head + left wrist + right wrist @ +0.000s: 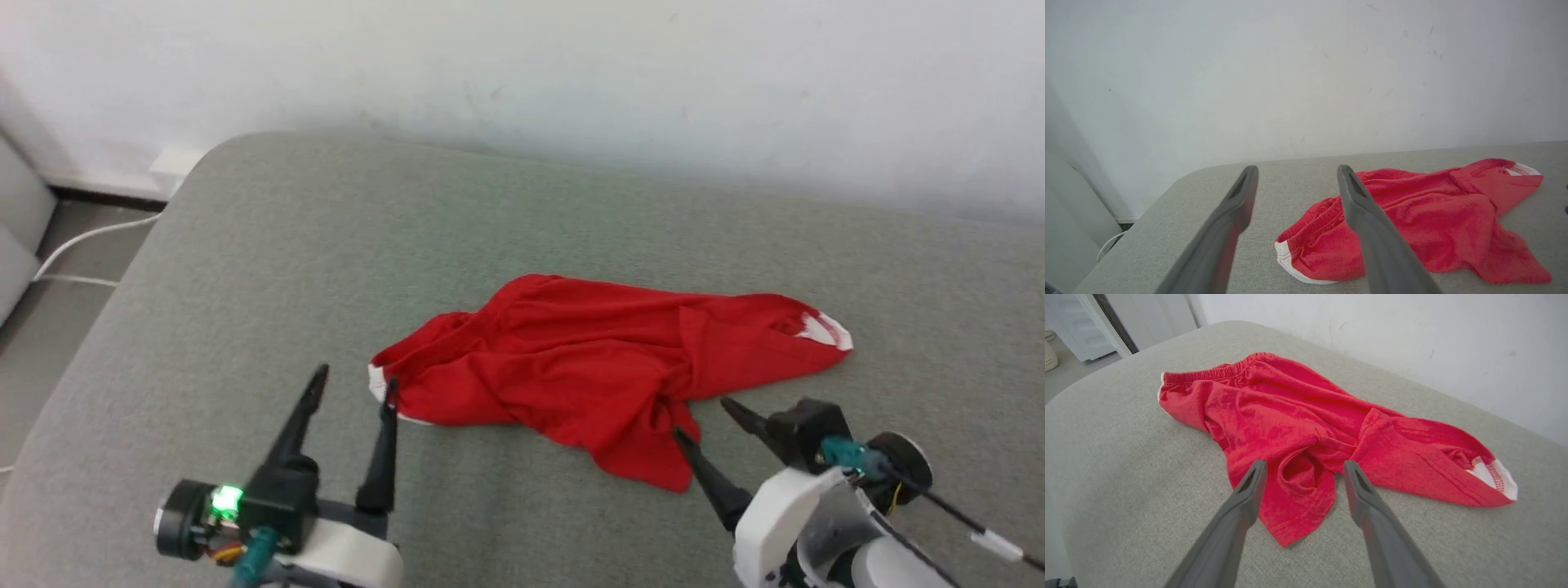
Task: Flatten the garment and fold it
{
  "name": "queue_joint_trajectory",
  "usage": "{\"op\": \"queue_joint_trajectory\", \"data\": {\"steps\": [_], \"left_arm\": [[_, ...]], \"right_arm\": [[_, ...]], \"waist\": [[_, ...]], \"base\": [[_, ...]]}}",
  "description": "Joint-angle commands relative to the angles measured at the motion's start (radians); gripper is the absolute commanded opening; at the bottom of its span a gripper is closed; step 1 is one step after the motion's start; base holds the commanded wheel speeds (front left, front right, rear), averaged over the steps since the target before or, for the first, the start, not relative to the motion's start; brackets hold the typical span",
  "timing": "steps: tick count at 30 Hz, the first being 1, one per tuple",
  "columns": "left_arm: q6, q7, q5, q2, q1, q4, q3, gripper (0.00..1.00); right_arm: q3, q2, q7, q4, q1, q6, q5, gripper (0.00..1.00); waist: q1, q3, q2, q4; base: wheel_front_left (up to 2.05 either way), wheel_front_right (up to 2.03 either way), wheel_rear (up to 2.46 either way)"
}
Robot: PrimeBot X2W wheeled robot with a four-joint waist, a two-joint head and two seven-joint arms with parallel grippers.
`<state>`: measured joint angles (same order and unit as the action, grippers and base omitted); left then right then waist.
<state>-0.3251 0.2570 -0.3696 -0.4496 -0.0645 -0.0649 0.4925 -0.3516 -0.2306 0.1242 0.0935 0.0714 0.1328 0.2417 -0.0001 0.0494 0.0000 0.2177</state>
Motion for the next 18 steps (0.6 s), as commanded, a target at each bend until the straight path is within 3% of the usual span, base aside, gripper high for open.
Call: {"op": "queue_joint_trajectory", "data": {"steps": [1, 9, 16, 17, 18], "left_arm": [[0.022, 0.005, 0.043, 0.027, 0.025, 0.007, -0.009, 1.0], [0.118, 0.005, 0.11, 0.156, 0.052, 0.058, -0.071, 1.0], [0.192, 0.005, 0.158, 0.223, 0.052, 0.094, -0.139, 1.0], [0.201, 0.005, 0.164, 0.23, 0.053, 0.098, -0.148, 1.0], [0.209, 0.005, 0.17, 0.236, 0.055, 0.101, -0.157, 1.0]], "right_arm": [[-0.016, -0.017, 0.023, 0.031, 0.044, -0.002, 0.026, 1.0], [-0.066, -0.023, 0.11, 0.193, 0.158, -0.002, 0.161, 1.0], [-0.104, -0.027, 0.076, 0.309, 0.229, -0.002, 0.205, 1.0], [-0.111, -0.028, 0.067, 0.322, 0.236, -0.002, 0.21, 0.76], [-0.114, -0.027, 0.053, 0.332, 0.242, -0.002, 0.214, 0.25]], "waist": [[0.0001, 0.015, 0.0, 0.055], [0.0001, 0.049, 0.0, 0.13], [0.0001, 0.068, 0.0, 0.156], [0.0001, 0.068, 0.0, 0.155], [0.0001, 0.068, 0.0, 0.154]], "base": [[0.0, 0.0, 0.0], [0.0, 0.0, 0.0], [0.0, 0.0, 0.0], [0.0, 0.0, 0.0], [0.0, 0.0, 0.0]]}}
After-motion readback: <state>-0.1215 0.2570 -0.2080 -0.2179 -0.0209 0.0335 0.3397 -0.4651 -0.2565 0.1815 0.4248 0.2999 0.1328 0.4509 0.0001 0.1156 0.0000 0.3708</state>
